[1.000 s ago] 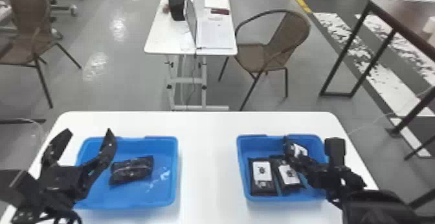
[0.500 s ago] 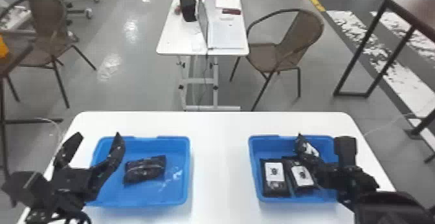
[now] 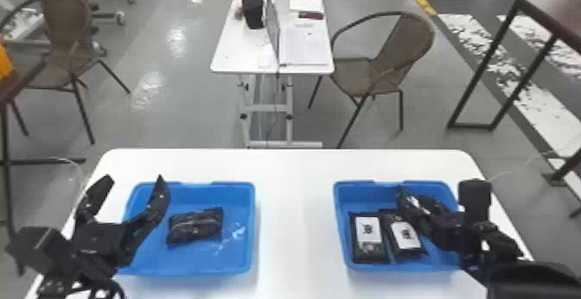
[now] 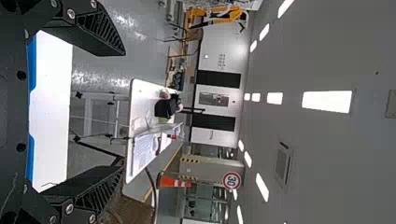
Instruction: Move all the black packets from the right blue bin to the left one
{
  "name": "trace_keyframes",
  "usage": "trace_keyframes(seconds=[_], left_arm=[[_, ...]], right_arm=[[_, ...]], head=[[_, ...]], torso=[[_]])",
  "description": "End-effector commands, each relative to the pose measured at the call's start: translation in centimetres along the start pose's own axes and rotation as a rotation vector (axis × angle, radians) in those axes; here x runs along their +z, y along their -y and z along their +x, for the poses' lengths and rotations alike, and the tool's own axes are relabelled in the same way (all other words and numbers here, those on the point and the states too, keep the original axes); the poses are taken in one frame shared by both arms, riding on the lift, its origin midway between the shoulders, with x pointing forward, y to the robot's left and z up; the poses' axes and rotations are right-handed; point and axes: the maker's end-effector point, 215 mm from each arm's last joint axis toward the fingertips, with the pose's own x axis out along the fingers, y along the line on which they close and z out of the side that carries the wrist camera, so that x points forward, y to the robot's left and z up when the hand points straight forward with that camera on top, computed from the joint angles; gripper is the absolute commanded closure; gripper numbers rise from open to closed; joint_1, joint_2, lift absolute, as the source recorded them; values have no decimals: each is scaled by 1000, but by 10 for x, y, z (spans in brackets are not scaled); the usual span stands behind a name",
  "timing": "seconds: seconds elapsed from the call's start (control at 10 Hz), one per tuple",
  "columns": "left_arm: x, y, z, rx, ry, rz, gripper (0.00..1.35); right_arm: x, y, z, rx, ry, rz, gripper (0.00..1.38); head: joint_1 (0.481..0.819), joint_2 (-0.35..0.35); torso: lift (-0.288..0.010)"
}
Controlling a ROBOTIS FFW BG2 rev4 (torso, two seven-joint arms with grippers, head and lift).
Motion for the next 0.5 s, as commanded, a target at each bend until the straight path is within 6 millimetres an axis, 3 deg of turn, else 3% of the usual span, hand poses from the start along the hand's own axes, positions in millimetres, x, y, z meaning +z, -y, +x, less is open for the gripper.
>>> trace_keyframes(seconds=[0.0,0.2,0.4], left_arm=[[1,0,0,1,3,-2,167],[0,3,1,-2,1,-9,167],[0,5,2,-6,0,-13,167]], right_arm=[[4,5,-16,-16,8,-34,-1],[-15,36,-30,-94,-59,-91,211],[-38,56,-32,-81,-119,-74,220]], head=[[695,-40],[695,-58],[695,-89]], torso=[[0],[0],[0]])
